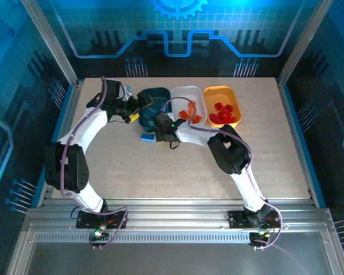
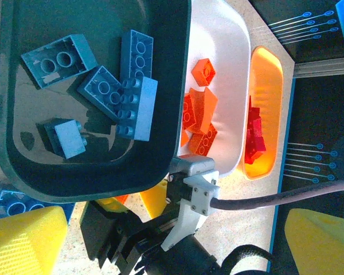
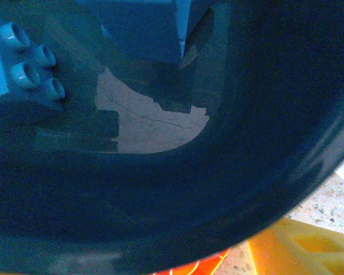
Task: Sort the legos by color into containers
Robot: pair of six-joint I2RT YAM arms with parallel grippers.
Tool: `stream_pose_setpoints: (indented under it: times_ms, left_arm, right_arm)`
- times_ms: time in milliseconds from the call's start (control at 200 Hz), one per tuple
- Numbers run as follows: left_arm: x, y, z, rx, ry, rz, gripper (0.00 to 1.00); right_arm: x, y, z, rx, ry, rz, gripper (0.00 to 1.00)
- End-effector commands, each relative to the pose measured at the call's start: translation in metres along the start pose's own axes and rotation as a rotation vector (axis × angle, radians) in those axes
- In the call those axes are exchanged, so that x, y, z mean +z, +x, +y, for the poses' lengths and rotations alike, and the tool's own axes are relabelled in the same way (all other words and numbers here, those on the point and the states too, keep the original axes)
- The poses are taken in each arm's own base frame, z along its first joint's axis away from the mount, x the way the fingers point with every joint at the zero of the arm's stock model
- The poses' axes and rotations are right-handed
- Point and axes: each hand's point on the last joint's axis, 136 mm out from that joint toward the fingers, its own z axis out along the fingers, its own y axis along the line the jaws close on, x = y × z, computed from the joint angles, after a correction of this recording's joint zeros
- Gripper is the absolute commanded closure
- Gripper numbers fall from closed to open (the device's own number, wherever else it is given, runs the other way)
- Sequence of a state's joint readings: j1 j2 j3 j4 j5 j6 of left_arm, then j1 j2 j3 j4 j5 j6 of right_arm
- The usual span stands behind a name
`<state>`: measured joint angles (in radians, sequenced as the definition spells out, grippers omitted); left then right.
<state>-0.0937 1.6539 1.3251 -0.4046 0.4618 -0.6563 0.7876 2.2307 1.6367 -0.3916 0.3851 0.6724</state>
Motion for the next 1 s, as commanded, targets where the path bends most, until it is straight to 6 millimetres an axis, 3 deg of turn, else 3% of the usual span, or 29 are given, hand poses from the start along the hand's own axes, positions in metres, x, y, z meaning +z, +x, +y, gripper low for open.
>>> stream_pose_setpoints:
  times_ms: [0,415,685,835,995]
  left_arm:
    - [0.002,0.001,0.000,-0.016,0.020,0.016,0.01]
    - [0.006,0.002,0.004,-0.022,0.015,0.025,0.01]
    - [0.007,0.003,0.003,-0.022,0.017,0.026,0.01]
    - [0.007,0.005,0.001,-0.010,0.017,0.027,0.01]
    - [0.012,0.017,-0.001,0.076,-0.047,0.040,0.01]
  right_arm:
    - [0.009,-0.002,-0.008,-0.001,0.022,0.008,0.38]
    - [-0.011,0.004,-0.006,0.000,-0.010,-0.027,0.50]
    - [-0.062,-0.011,-0.005,-0.007,-0.042,-0.116,0.50]
    - [-0.082,-0.035,-0.035,0.022,-0.006,-0.161,0.50]
    - [-0.072,-0.063,-0.087,0.097,0.044,-0.154,0.50]
